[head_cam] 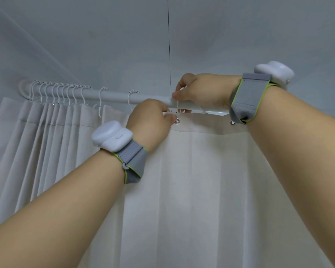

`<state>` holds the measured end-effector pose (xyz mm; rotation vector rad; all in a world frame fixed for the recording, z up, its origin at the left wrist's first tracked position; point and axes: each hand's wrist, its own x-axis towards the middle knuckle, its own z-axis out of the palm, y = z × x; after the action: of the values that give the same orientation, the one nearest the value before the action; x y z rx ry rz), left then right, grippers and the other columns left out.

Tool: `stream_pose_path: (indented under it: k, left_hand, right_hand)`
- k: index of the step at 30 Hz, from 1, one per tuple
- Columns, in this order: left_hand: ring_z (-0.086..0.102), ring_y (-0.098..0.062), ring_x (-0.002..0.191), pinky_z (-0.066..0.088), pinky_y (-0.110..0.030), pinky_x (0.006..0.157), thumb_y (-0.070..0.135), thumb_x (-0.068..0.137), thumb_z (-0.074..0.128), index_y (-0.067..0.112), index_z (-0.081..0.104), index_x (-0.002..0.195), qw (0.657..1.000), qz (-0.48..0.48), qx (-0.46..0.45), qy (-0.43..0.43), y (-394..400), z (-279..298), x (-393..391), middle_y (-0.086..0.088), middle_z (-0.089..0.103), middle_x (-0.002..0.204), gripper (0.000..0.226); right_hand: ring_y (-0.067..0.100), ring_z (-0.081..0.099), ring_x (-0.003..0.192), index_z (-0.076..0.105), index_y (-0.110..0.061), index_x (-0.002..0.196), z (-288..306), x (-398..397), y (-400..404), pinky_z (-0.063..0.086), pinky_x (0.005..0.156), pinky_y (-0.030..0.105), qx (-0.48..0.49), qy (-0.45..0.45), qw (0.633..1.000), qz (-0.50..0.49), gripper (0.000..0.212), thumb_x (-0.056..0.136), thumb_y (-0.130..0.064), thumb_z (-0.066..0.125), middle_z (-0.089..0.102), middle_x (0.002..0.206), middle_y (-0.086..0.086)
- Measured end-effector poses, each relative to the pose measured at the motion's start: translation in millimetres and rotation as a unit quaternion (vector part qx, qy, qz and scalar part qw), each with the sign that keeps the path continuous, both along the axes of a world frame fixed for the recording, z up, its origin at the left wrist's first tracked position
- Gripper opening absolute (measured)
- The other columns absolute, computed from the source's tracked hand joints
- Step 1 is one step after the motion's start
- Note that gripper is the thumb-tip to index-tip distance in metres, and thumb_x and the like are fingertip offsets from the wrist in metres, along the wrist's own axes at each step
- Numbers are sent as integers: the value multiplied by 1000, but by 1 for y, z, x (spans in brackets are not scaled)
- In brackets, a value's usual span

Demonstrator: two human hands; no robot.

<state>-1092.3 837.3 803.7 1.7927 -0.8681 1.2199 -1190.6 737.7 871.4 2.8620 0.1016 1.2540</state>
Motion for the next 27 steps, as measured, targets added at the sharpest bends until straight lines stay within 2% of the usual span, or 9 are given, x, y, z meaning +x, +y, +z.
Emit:
stream_pose_path:
  k: [2, 4, 9, 11, 13, 16, 21, 24, 27]
  left_hand:
    - [43, -22, 67, 27, -26, 60, 28, 87, 62, 24, 52, 59, 1000, 2, 5, 3, -1, 0, 0, 8, 42, 58, 31]
    - [44, -22, 68, 30, -27, 60, 27, 87, 62, 24, 54, 62, 1000, 3, 0, 4, -2, 0, 2, 5, 44, 59, 27]
    - [46, -25, 70, 31, -27, 62, 25, 89, 59, 23, 52, 60, 1000, 11, 0, 14, -4, 1, 3, 5, 44, 59, 30]
    - [47, -25, 72, 31, -27, 62, 25, 89, 58, 23, 51, 58, 999, 34, 10, 19, -4, 2, 3, 3, 46, 61, 32]
    - [48, -26, 73, 31, -27, 63, 26, 90, 58, 23, 53, 61, 999, 45, 11, 27, -3, 3, 3, 3, 47, 63, 30]
    - [52, -29, 76, 32, -28, 64, 26, 89, 59, 23, 51, 59, 999, 37, -4, 19, -6, 2, 5, 1, 49, 64, 31]
    - [57, -33, 83, 32, -28, 63, 28, 88, 60, 13, 73, 85, 998, 13, -53, -13, -11, 0, 8, 0, 50, 69, 20]
    - [57, -29, 80, 32, -27, 63, 27, 89, 59, 14, 75, 87, 997, 1, -74, -36, -12, -3, 10, 0, 57, 71, 20]
    - [51, -22, 72, 29, -26, 61, 25, 89, 59, 12, 69, 76, 994, -23, -103, -39, -14, -5, 8, 3, 54, 63, 21]
  right_hand:
    - [14, 57, 72, 52, -13, 119, 1, 2, 0, 40, 51, 12, 26, 10, 999, 25, 32, 96, -34, 48, 70, 86, -1]
    - [15, 60, 71, 51, -9, 120, 2, 2, 0, 36, 41, 9, 40, 22, 998, 34, 32, 96, -31, 48, 70, 81, -1]
    - [22, 64, 95, 51, -7, 119, 4, 3, 0, 40, 66, 23, 40, 12, 999, 32, 35, 95, -32, 48, 72, 99, 7]
    - [16, 64, 80, 51, -8, 114, 4, 3, -1, 39, 57, 15, 61, 15, 997, 44, 29, 95, -30, 49, 71, 81, 0]
    - [15, 62, 72, 51, -12, 108, 2, 2, -2, 40, 52, 17, 83, 24, 994, 60, 20, 94, -27, 50, 68, 71, -4]
    - [18, 64, 76, 55, -9, 104, 2, 0, -1, 43, 55, 21, 68, 41, 995, 61, 20, 93, -25, 52, 74, 87, 3]
    - [23, 54, 101, 55, -8, 120, 9, 5, -2, 36, 80, 30, -12, 16, 1000, -19, 44, 90, -39, 57, 61, 117, 8]
    - [24, 53, 107, 55, -8, 122, 11, 4, -3, 37, 85, 31, -15, 24, 1000, -12, 47, 89, -41, 58, 58, 117, 7]
    - [24, 55, 108, 58, -8, 120, 12, 2, -4, 39, 85, 32, -32, 32, 999, -14, 46, 89, -43, 57, 60, 119, 6]
